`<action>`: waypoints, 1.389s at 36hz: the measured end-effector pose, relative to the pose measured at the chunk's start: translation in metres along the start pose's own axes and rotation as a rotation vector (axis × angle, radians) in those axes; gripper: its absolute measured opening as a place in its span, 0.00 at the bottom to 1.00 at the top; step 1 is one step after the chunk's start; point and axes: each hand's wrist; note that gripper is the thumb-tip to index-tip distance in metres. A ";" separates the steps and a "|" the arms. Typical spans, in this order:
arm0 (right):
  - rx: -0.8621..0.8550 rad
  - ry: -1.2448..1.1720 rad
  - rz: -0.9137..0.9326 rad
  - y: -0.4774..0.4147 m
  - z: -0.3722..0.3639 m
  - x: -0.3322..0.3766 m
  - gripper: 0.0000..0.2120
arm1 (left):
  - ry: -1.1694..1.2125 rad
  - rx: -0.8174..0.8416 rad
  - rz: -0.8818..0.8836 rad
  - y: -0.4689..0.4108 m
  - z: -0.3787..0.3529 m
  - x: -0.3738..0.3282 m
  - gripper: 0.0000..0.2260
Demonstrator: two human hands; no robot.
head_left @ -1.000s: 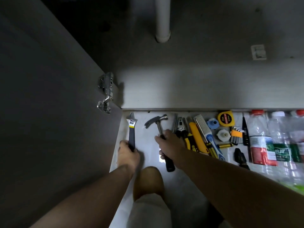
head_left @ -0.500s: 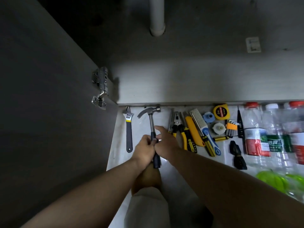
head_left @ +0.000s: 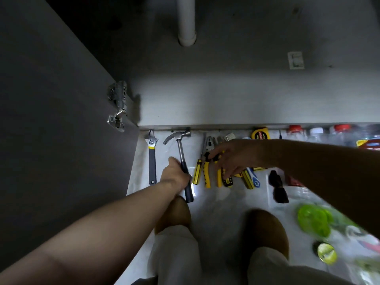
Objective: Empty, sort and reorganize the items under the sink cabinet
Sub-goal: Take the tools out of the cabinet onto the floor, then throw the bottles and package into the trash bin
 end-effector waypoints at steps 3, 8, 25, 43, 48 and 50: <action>-0.084 0.057 -0.013 0.036 0.022 -0.006 0.18 | -0.151 0.011 0.003 0.009 0.001 -0.020 0.26; -0.234 0.114 0.052 0.120 0.053 -0.012 0.18 | -0.545 0.173 -0.287 0.037 0.011 -0.075 0.24; -0.929 0.302 -0.297 0.219 0.080 -0.155 0.03 | -0.870 0.237 -0.947 0.140 -0.069 -0.226 0.11; -1.143 0.215 -0.646 0.169 0.068 -0.200 0.42 | -0.618 0.426 -0.713 0.101 -0.121 -0.214 0.09; -1.213 0.242 -0.650 0.169 0.072 -0.200 0.43 | -0.520 0.455 -0.688 0.105 -0.124 -0.219 0.08; -1.321 0.246 -0.579 0.171 0.071 -0.194 0.42 | -0.432 0.479 -0.672 0.108 -0.125 -0.222 0.05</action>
Point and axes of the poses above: each hand's wrist, its own y-axis away from the middle knuckle, its own z-axis out of the back of the hand, x = y × z, and after that the axes turned 4 degrees about z, right-handed
